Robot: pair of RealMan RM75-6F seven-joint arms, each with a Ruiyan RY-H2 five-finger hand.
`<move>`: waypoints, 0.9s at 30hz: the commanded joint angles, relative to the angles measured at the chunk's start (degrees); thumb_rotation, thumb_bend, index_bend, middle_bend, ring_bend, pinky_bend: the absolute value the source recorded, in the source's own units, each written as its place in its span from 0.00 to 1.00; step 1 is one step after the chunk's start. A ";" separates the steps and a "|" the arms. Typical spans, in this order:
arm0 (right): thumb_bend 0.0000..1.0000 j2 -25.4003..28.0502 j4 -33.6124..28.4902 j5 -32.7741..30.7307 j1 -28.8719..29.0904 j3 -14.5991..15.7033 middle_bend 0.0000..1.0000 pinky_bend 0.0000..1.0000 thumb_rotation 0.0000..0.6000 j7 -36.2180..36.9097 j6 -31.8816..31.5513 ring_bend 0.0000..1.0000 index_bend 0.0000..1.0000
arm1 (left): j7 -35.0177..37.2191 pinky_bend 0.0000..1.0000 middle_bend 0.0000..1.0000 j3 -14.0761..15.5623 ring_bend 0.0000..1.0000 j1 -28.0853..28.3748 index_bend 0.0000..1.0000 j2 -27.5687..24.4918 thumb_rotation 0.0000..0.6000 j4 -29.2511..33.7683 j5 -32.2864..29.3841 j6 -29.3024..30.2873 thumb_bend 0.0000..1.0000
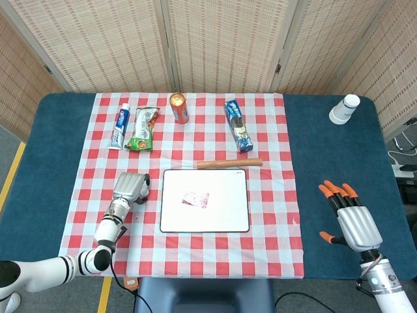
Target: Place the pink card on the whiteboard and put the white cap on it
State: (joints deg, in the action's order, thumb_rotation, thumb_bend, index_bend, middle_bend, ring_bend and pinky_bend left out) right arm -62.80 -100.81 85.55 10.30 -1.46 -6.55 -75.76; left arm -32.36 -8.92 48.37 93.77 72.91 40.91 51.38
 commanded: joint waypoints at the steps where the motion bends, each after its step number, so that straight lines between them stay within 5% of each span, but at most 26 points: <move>1: 0.04 -0.04 -0.05 -0.08 0.03 0.01 0.00 0.00 1.00 -0.12 0.07 0.00 0.00 | 0.10 0.99 0.96 0.11 1.00 -0.08 0.44 0.17 1.00 -0.43 -0.18 -0.32 0.25; 27: 0.04 -0.08 -0.11 -0.32 -0.02 -0.05 0.00 0.00 1.00 -0.27 -0.17 0.00 0.00 | 0.02 0.99 0.97 -0.10 1.00 0.02 0.50 0.33 1.00 -1.73 -0.68 -1.43 0.26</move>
State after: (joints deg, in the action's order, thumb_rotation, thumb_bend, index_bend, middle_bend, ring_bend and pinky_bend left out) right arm -62.88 -100.92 85.23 10.28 -1.50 -6.81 -75.94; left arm -32.33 -9.01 48.38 94.11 71.17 40.26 49.96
